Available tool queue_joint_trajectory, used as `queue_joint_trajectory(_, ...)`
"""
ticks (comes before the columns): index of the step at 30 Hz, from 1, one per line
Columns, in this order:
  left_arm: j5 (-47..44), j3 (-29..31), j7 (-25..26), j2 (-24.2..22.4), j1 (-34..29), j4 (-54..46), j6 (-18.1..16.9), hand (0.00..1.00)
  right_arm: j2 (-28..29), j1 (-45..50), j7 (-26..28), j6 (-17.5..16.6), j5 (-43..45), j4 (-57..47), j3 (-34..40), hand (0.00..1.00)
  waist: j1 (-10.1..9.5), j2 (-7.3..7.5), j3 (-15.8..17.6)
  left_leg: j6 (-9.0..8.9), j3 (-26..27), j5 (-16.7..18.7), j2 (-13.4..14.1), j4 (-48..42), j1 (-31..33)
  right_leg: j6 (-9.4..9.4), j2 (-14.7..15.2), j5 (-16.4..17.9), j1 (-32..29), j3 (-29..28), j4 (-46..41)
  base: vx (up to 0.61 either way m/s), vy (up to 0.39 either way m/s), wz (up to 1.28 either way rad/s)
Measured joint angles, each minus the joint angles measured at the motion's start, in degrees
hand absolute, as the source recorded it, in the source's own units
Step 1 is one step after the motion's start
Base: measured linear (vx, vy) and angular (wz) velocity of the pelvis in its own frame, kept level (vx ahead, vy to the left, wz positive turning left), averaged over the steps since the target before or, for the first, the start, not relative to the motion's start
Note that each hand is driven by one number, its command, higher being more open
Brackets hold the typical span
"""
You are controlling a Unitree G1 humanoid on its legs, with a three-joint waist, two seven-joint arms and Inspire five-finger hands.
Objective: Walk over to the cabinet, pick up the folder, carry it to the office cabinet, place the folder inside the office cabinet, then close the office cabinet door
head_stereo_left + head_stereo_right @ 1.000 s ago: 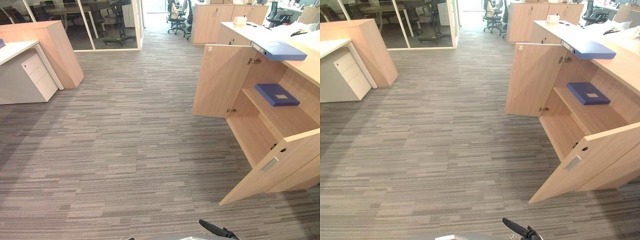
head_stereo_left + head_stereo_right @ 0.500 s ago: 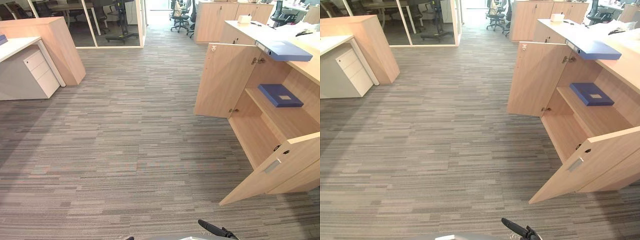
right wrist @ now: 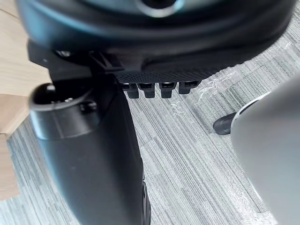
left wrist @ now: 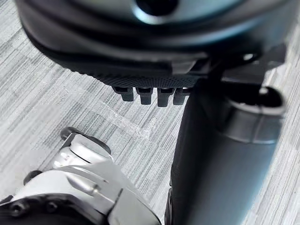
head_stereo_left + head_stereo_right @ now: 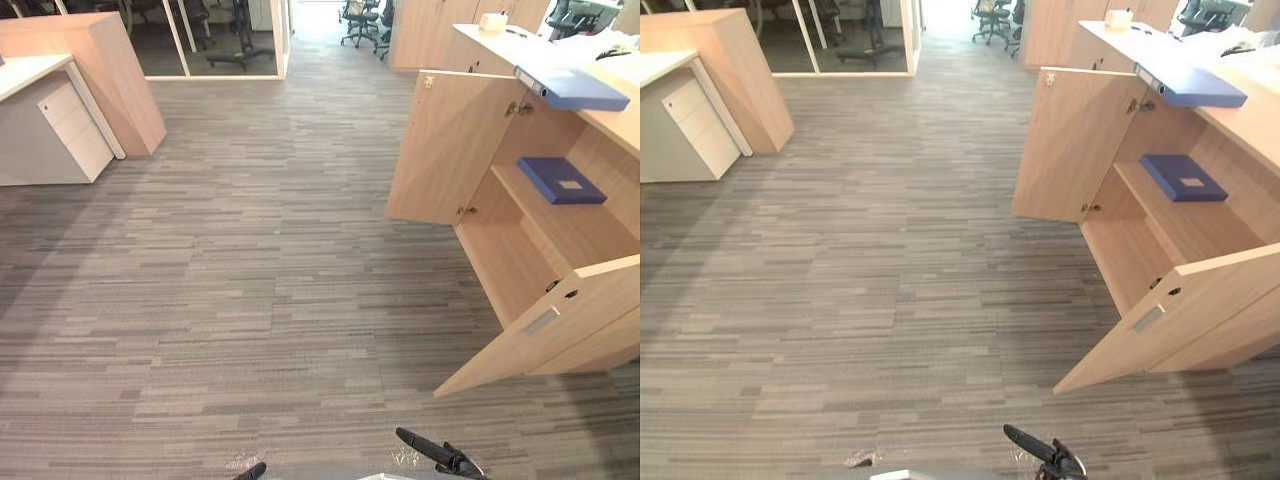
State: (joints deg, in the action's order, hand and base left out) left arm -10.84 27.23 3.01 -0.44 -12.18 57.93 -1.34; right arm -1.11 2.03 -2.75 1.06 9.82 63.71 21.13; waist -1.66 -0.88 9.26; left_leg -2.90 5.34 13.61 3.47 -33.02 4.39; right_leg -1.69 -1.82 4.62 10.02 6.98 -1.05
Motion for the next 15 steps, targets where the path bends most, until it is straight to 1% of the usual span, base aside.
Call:
queue_joint_trajectory(1,-0.13,1.08,0.27,-0.53,0.02,-0.75,-0.29,1.0,-0.09,0.23,-0.16,-0.01,0.04,-0.48,-0.08,1.0,-0.34,-0.06,0.32,-0.01,1.01,0.47,0.78,-4.64,2.28,-0.11,0.03,0.59,-0.07,-0.14,-0.98,-0.03,0.049,-0.16)
queue_joint_trajectory(2,-0.52,1.91,0.82,-1.57,-0.11,-1.77,-0.88,1.0,-0.39,0.41,-0.53,0.09,0.47,-0.54,-0.41,1.0,-0.86,-0.4,0.32,1.05,2.67,1.95,2.42,-8.7,5.07,0.04,0.41,1.58,-0.06,-0.61,-2.31,0.02,0.051,-0.15)
queue_joint_trajectory(3,-0.94,2.52,0.99,-1.81,-0.25,-1.82,-1.24,1.0,-0.41,0.58,-0.56,0.11,0.56,-0.53,-0.42,1.0,-0.94,-0.29,0.22,1.27,3.28,2.32,3.25,-8.84,6.58,0.38,1.08,2.01,0.26,-0.8,-2.56,0.05,0.058,-0.16)
queue_joint_trajectory(4,-1.12,2.69,1.02,-1.84,-0.33,-1.97,-1.41,1.0,-0.37,0.69,-0.56,0.09,0.56,-0.54,-0.43,1.0,-1.0,-0.1,0.11,1.28,3.31,2.29,3.61,-6.82,8.03,0.88,2.08,2.41,0.35,-1.09,-2.79,0.1,0.1,-0.15)
queue_joint_trajectory(6,-1.12,2.72,1.23,-2.09,-0.3,-2.67,-1.77,1.0,-0.52,0.83,-0.57,0.09,0.55,-0.63,-0.91,1.0,-1.13,0.04,0.03,1.34,3.16,1.14,4.16,2.08,9.9,2.33,4.76,3.29,0.32,-2.02,-3.03,0.17,0.181,-0.17)
queue_joint_trajectory(7,-1.12,2.74,1.44,-2.16,-0.31,-2.69,-1.8,1.0,-0.62,0.87,-0.58,0.11,0.55,-0.65,-1.13,1.0,-1.15,0.06,0.02,1.21,3.01,-0.36,4.34,6.47,10.3,3.37,6.17,3.93,0.45,-2.46,-3.15,0.25,0.265,-0.18)
queue_joint_trajectory(8,-1.12,2.77,1.67,-2.18,-0.31,-2.68,-1.8,1.0,-0.81,1.02,-0.65,0.12,0.56,-0.76,-1.61,1.0,-1.13,0.05,-0.01,0.82,2.9,-2.55,4.54,11.62,10.55,5.04,7.96,4.91,1.01,-2.83,-3.28,0.24,0.249,-0.16)
queue_joint_trajectory(9,-1.12,2.77,1.75,-2.23,-0.33,-2.67,-1.8,1.0,-1.0,1.15,-0.77,0.12,0.54,-0.84,-2.14,1.0,-1.12,-0.06,-0.09,0.58,2.85,-3.93,4.72,13.96,10.59,6.07,8.81,5.53,1.31,-2.93,-3.31,0.32,0.35,-0.12)
queue_joint_trajectory(10,-1.12,2.73,1.8,-2.43,-0.41,-2.56,-1.74,1.0,-1.03,1.37,-1.0,0.19,0.52,-0.81,-2.31,1.0,-1.17,-0.03,-0.44,-0.43,4.32,-9.56,4.49,14.48,10.09,7.8,10.6,6.76,2.34,-2.96,-3.23,0.45,0.495,-0.16)
queue_joint_trajectory(11,-1.09,2.8,1.84,-1.99,-0.71,-2.48,-1.6,1.0,-0.57,1.24,-1.02,0.3,0.29,-0.14,-2.0,1.0,-1.31,0.53,-1.38,1.48,6.46,-10.96,3.71,12.59,10.48,8.65,12.41,7.16,2.92,-2.89,-2.91,0.38,0.424,-0.21)
queue_joint_trajectory(12,-0.87,2.7,1.92,-1.54,-0.78,-2.5,-1.57,1.0,-0.24,1.13,-0.82,0.53,0.08,0.03,-2.04,1.0,-1.38,1.38,-2.05,1.48,7.12,-9.33,2.97,11.5,10.81,8.55,13.42,6.72,3.05,-2.65,-2.78,0.5,0.478,-0.29)
queue_joint_trajectory(13,-0.79,2.75,1.95,-0.92,-0.84,-2.48,-1.56,1.0,0.61,1.09,-0.34,0.58,-0.83,-0.06,-1.98,1.0,-1.43,2.31,-3.03,2.43,8.33,-7.17,1.96,10.49,10.54,7.94,14.83,5.42,2.99,-2.32,-2.97,0.4,0.332,-0.33)
queue_joint_trajectory(14,-0.63,2.7,1.84,-0.26,-0.95,-2.4,-1.48,1.0,1.2,1.28,-0.41,0.67,-0.8,0.15,-1.66,1.0,-1.59,3.11,-3.96,3.28,9.88,-5.87,0.63,10.53,9.3,8.61,16.57,4.09,2.94,-2.52,-3.31,0.48,0.385,-0.34)
queue_joint_trajectory(15,-0.35,2.63,1.79,0.0,-0.9,-2.18,-1.38,1.0,1.35,1.36,-0.36,0.73,-0.87,0.37,-0.81,1.0,-1.66,3.61,-4.69,3.9,10.62,-5.3,0.05,10.6,8.48,8.97,17.37,3.47,2.96,-2.58,-3.71,0.39,0.284,-0.45)
